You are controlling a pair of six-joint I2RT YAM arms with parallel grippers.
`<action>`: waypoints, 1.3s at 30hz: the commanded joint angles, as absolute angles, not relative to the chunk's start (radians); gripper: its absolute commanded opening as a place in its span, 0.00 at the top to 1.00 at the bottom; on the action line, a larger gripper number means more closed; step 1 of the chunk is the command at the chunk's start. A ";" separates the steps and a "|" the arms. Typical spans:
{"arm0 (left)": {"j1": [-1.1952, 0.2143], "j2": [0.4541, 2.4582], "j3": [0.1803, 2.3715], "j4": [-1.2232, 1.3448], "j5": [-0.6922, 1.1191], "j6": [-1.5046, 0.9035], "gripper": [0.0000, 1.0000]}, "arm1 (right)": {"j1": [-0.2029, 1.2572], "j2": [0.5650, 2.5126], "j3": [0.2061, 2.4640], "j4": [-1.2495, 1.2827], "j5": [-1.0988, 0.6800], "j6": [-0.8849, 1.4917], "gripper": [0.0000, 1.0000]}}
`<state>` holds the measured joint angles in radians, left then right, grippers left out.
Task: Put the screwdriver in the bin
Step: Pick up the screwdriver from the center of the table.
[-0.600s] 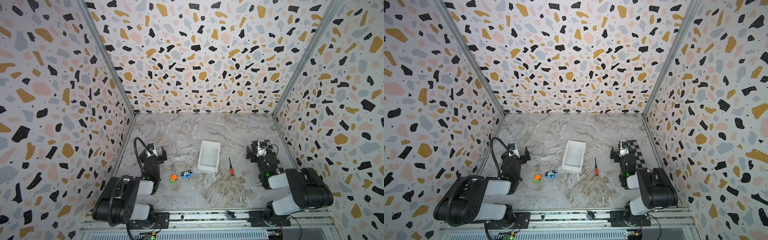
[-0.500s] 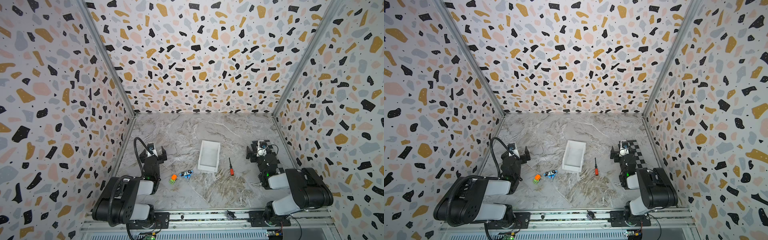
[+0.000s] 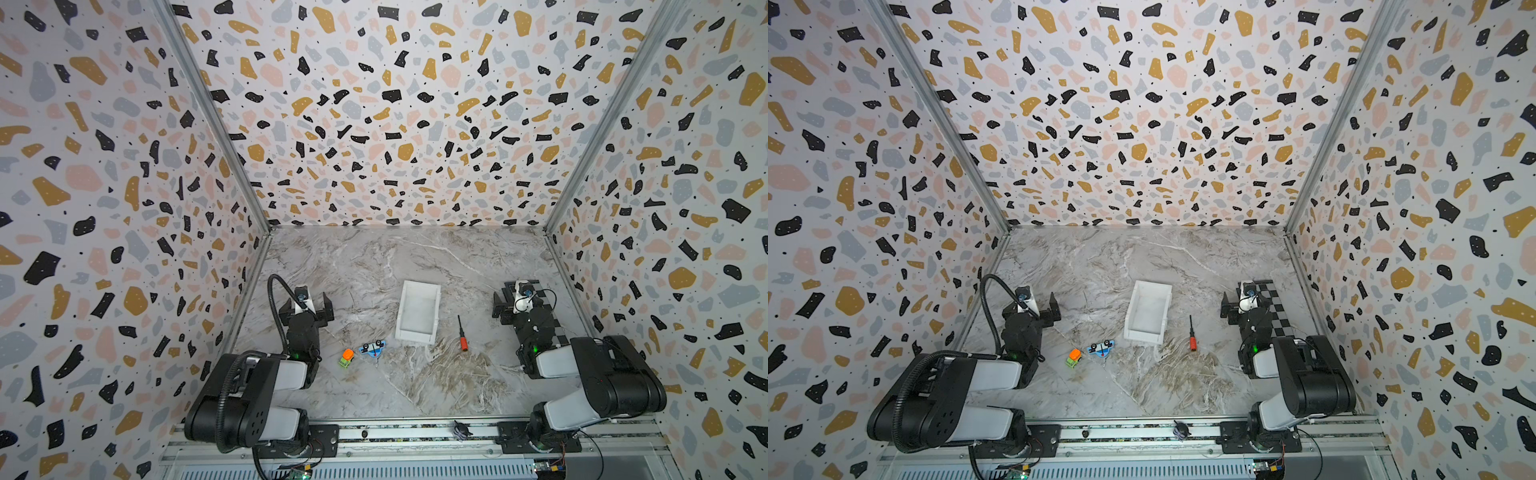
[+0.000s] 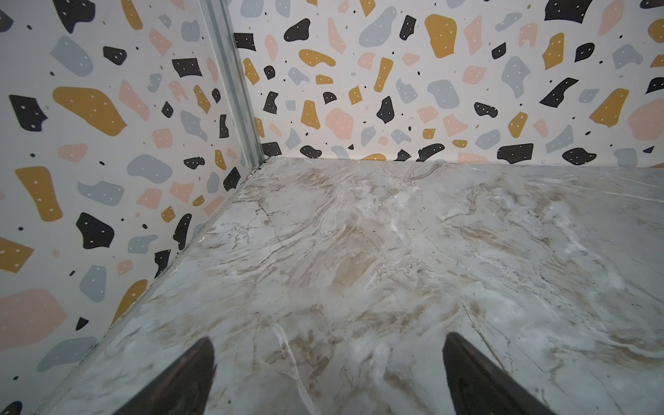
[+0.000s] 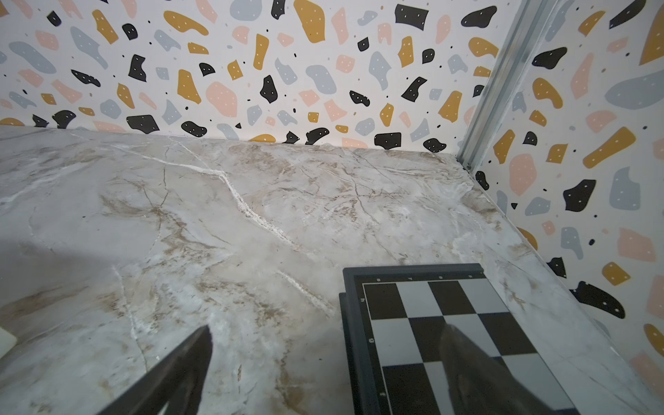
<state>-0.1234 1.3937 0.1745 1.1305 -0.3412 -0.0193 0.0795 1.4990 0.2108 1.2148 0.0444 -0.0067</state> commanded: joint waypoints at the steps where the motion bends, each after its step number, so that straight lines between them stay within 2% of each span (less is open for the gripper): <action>1: -0.117 1.395 0.169 1.189 -0.350 -0.018 0.00 | 0.078 1.490 0.226 1.207 0.040 -0.018 0.01; 28: -0.117 1.391 0.166 1.193 -0.351 -0.018 0.00 | 0.078 1.488 0.221 1.213 0.040 -0.015 0.01; 35: -0.117 1.392 0.167 1.191 -0.375 -0.025 0.00 | 0.077 1.488 0.221 1.215 0.038 -0.012 0.01; 39: -0.117 1.345 0.174 1.148 -0.452 -0.062 0.00 | 0.075 1.487 0.220 1.215 0.036 -0.014 0.01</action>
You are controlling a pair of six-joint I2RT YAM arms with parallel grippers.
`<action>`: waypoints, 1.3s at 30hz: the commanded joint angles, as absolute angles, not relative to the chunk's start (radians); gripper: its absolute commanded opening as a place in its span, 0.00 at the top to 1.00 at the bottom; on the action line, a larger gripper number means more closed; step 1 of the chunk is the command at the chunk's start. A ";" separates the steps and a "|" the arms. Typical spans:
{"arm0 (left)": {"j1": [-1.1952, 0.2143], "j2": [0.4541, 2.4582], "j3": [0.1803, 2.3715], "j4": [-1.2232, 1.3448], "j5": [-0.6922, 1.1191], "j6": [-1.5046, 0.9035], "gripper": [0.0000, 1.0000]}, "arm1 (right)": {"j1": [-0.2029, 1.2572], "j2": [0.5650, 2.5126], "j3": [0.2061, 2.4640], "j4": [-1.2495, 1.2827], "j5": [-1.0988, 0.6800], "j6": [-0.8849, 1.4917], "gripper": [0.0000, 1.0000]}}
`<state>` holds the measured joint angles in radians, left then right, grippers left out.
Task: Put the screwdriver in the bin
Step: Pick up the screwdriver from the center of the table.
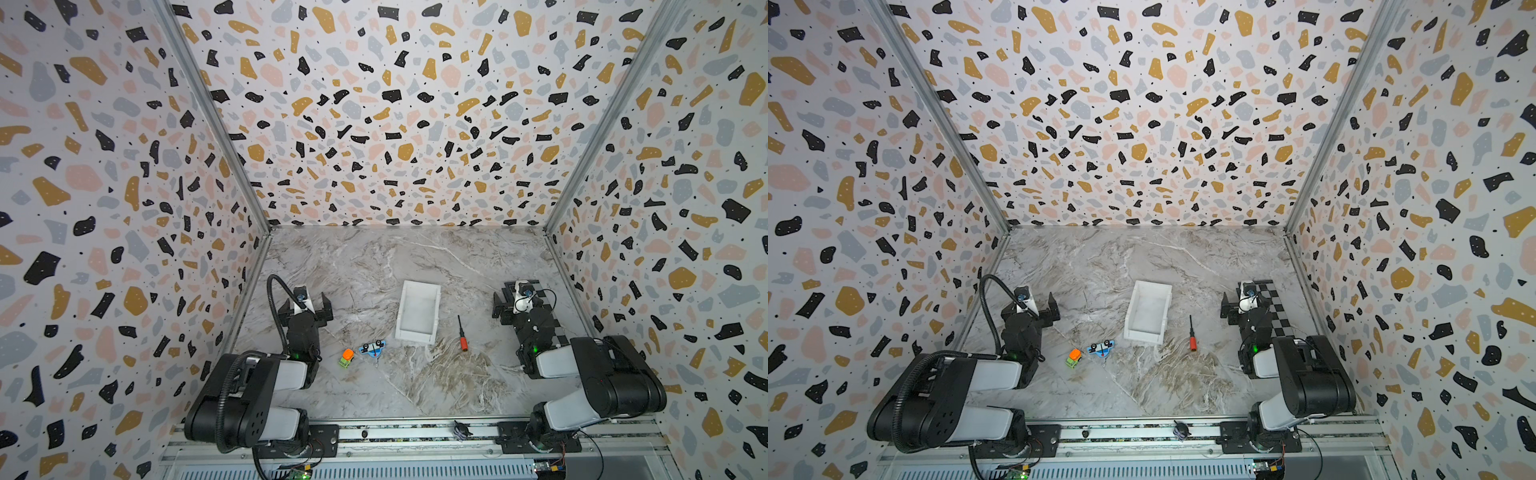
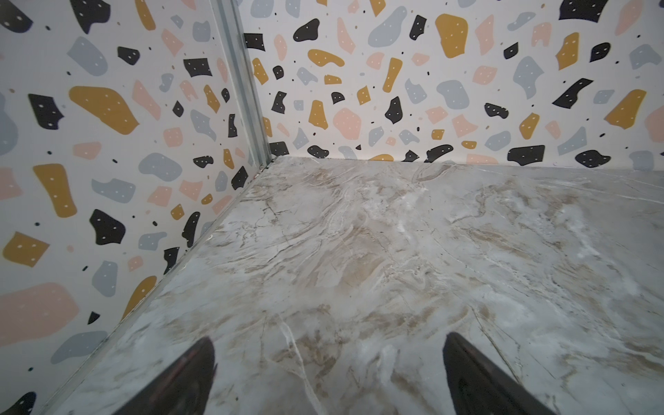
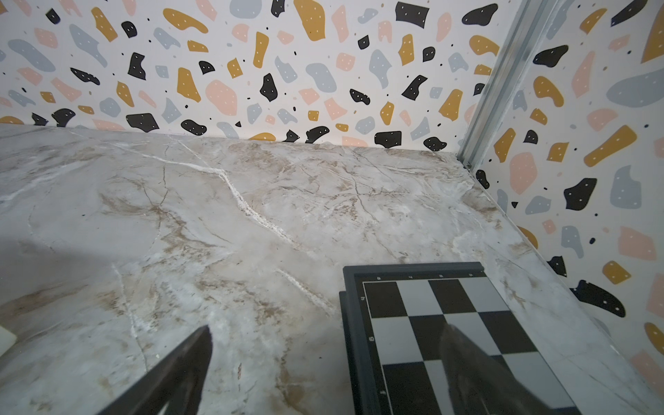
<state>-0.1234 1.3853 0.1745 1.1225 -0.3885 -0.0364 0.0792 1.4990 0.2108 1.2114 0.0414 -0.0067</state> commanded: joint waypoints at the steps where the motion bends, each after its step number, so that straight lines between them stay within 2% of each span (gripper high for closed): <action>1: -0.117 1.316 0.195 1.095 -0.446 -0.058 0.00 | 0.076 1.485 0.217 1.216 0.037 -0.014 0.01; 3: -0.117 1.262 0.259 0.949 -0.435 -0.052 0.00 | 0.076 1.469 0.222 1.205 0.089 0.008 0.01; 5: -0.117 1.205 0.329 0.804 -0.436 -0.071 0.00 | 0.070 1.402 0.257 1.081 0.151 0.044 0.01; 8: -0.117 1.118 0.419 0.667 -0.417 -0.165 0.00 | 0.036 1.285 0.344 0.811 0.123 0.106 0.01; 16: -0.117 0.991 0.628 0.337 -0.329 -0.448 0.00 | 0.032 1.009 0.465 0.341 0.073 0.295 0.01; 19: -0.118 1.030 0.702 0.271 -0.216 -0.441 0.00 | 0.075 0.958 0.535 0.191 0.035 0.286 0.01; 23: -0.120 1.126 0.801 0.236 -0.047 -0.426 0.00 | 0.187 0.933 0.650 0.010 0.094 0.256 0.01; 27: -0.128 1.291 1.015 0.061 0.126 -0.327 0.00 | 0.233 0.960 0.734 -0.119 0.064 0.278 0.01; 32: -0.141 1.450 1.209 -0.120 0.209 -0.229 0.00 | 0.318 1.007 0.783 -0.179 0.077 0.276 0.01; 39: -0.205 1.512 1.174 -0.130 0.156 -0.218 0.00 | 0.364 1.064 0.757 -0.206 -0.026 0.317 0.01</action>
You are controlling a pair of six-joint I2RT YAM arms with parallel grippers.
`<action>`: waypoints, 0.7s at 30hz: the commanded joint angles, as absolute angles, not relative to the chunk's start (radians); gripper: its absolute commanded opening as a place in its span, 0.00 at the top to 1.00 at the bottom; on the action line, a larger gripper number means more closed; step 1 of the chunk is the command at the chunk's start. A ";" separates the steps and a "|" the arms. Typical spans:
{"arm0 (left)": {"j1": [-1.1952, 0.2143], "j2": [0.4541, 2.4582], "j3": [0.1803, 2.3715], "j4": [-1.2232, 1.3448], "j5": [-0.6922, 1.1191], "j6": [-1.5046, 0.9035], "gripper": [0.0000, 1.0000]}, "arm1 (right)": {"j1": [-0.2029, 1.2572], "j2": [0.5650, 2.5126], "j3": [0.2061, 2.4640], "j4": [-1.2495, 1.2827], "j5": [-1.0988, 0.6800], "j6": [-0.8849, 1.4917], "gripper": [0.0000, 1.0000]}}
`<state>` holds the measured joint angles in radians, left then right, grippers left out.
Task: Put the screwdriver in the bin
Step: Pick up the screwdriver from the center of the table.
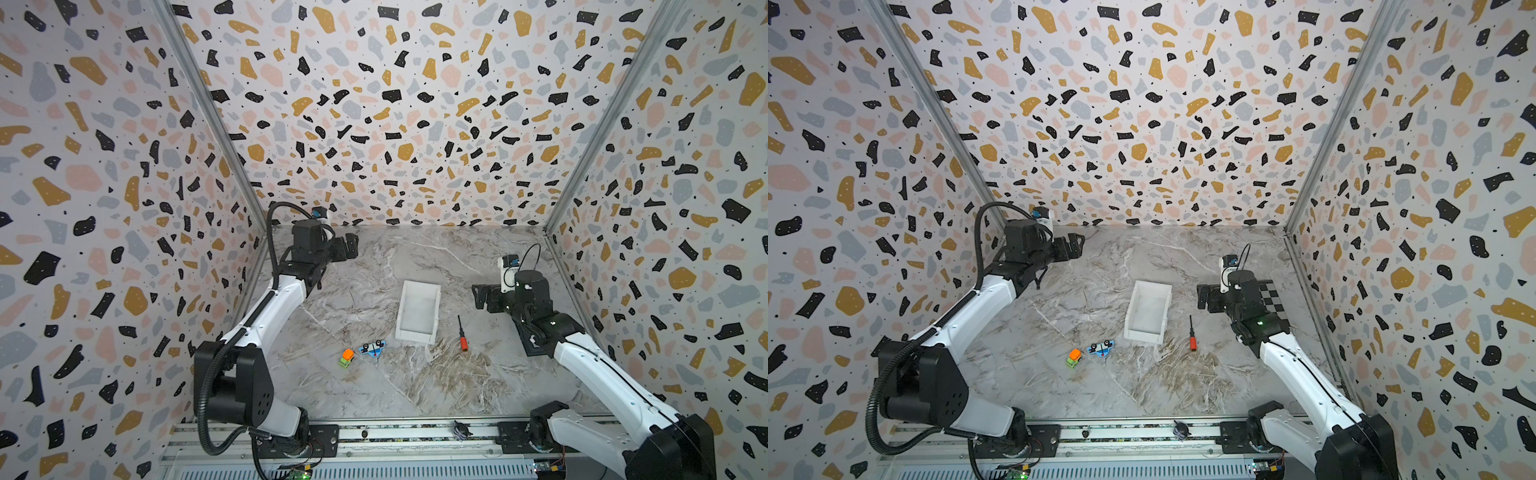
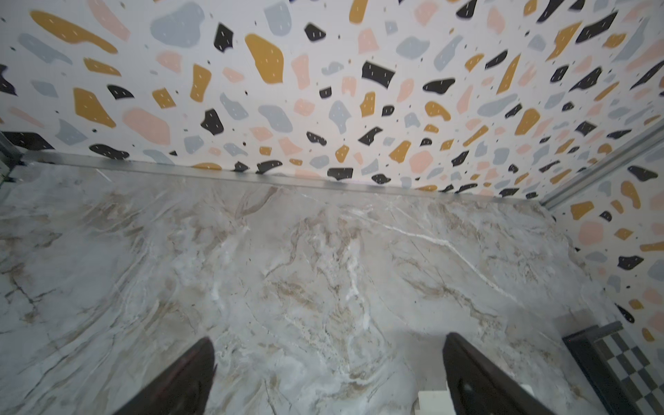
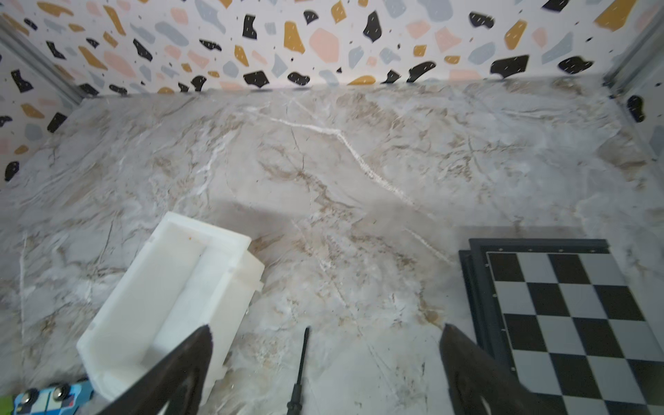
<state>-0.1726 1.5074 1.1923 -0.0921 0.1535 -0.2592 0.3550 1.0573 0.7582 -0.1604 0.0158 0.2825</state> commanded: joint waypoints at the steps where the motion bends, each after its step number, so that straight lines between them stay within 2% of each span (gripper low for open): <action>1: -0.219 1.513 1.162 -0.126 0.149 -0.209 0.00 | 0.377 1.075 0.755 -0.214 -0.017 0.327 0.01; 6: -0.242 1.497 1.067 -0.078 0.138 -0.206 0.00 | 0.500 1.151 0.774 -0.278 0.069 0.336 0.01; 12: -0.247 1.488 1.069 -0.076 0.139 -0.197 0.00 | 0.614 1.285 0.785 -0.281 0.128 0.412 0.00; 15: -0.247 1.488 1.063 -0.063 0.154 -0.198 0.00 | 0.675 1.348 0.791 -0.299 0.177 0.471 0.03; 21: -0.247 1.497 1.072 -0.064 0.153 -0.199 0.00 | 0.744 1.453 0.798 -0.334 0.229 0.568 0.20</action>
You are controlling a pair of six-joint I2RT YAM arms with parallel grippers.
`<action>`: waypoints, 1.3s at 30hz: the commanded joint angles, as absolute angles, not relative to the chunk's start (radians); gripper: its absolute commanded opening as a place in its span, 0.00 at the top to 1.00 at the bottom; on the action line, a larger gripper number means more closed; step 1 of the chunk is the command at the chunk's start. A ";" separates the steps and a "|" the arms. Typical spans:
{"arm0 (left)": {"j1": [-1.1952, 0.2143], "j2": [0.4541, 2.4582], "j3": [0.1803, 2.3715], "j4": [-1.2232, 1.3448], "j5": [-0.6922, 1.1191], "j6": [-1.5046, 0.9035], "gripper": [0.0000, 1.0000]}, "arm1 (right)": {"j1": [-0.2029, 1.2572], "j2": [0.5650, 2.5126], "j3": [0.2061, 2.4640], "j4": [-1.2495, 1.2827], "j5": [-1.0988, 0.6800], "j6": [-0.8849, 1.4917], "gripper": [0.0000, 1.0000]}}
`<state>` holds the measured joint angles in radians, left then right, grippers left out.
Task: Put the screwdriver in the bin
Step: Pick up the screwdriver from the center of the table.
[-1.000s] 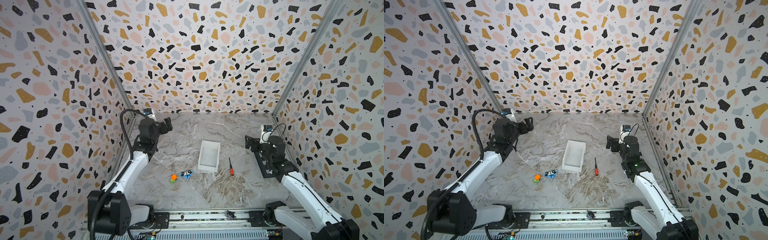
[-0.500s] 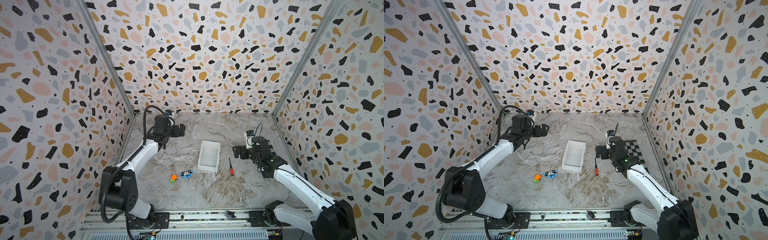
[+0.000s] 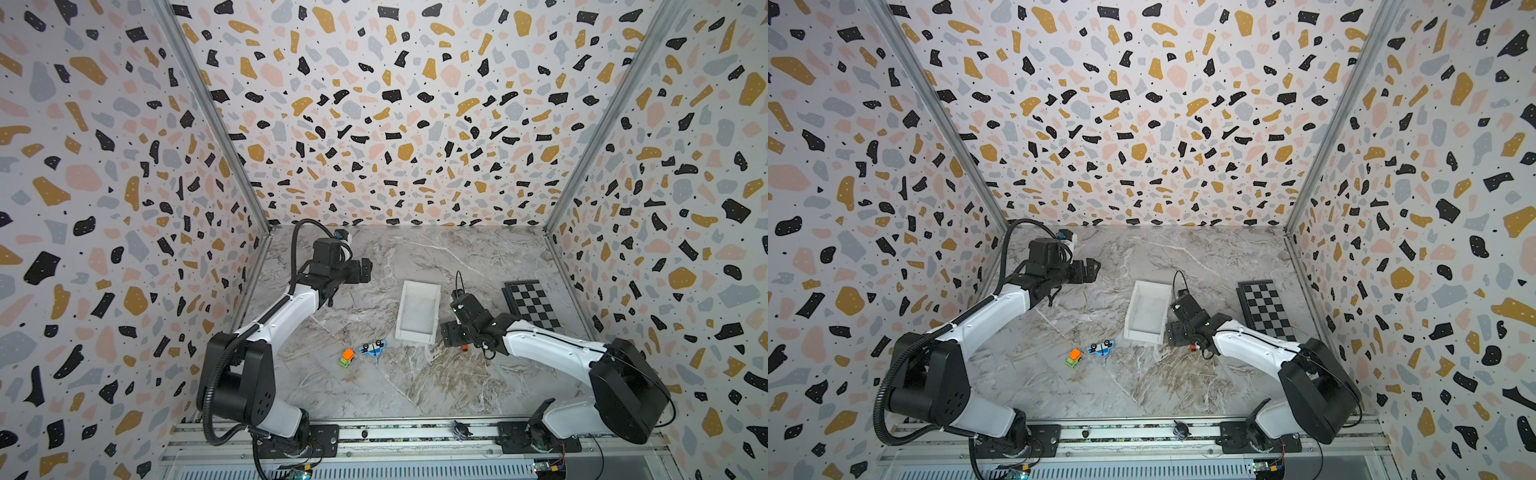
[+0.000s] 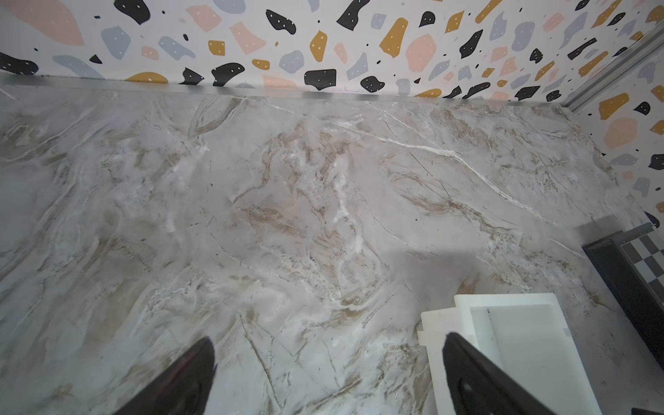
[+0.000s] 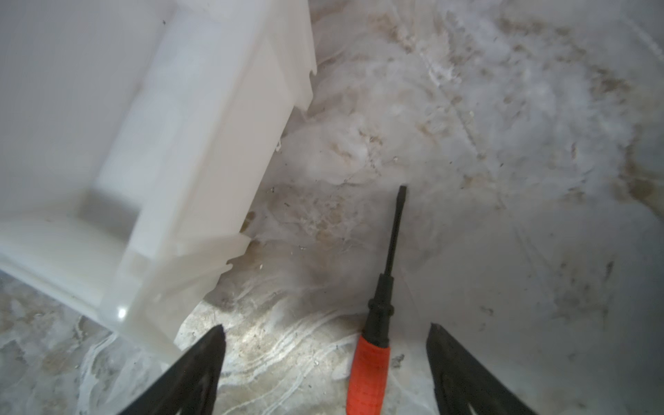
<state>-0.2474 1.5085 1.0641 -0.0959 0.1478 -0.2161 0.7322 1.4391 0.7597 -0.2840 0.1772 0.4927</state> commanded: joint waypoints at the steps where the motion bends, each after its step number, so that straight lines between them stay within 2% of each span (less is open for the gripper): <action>1: -0.247 1.501 1.073 -0.064 0.157 -0.202 0.00 | 0.747 1.458 0.794 -0.335 0.227 0.574 0.23; 12: -0.247 1.468 1.062 -0.059 0.134 -0.196 0.00 | 0.740 1.416 0.749 -0.359 0.255 0.614 0.39; 17: -0.247 1.465 1.062 -0.061 0.129 -0.196 0.00 | 0.706 1.398 0.706 -0.328 0.204 0.615 0.47; 39: -0.247 1.472 1.063 -0.064 0.122 -0.193 0.00 | 0.670 1.403 0.672 -0.294 0.137 0.610 0.58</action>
